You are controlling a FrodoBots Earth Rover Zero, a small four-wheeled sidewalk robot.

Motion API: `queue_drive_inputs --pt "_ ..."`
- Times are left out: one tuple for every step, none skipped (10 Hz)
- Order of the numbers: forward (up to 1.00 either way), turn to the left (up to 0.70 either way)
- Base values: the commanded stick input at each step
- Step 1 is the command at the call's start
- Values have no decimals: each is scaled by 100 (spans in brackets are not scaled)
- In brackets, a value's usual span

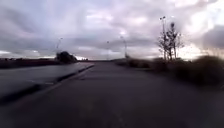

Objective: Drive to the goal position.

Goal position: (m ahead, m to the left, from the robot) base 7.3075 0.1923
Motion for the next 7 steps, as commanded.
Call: queue_drive_inputs --pt "70 0" --pt "70 0" --pt "70 0" --pt "70 0" --pt "70 0" --pt "70 0" --pt "70 0"
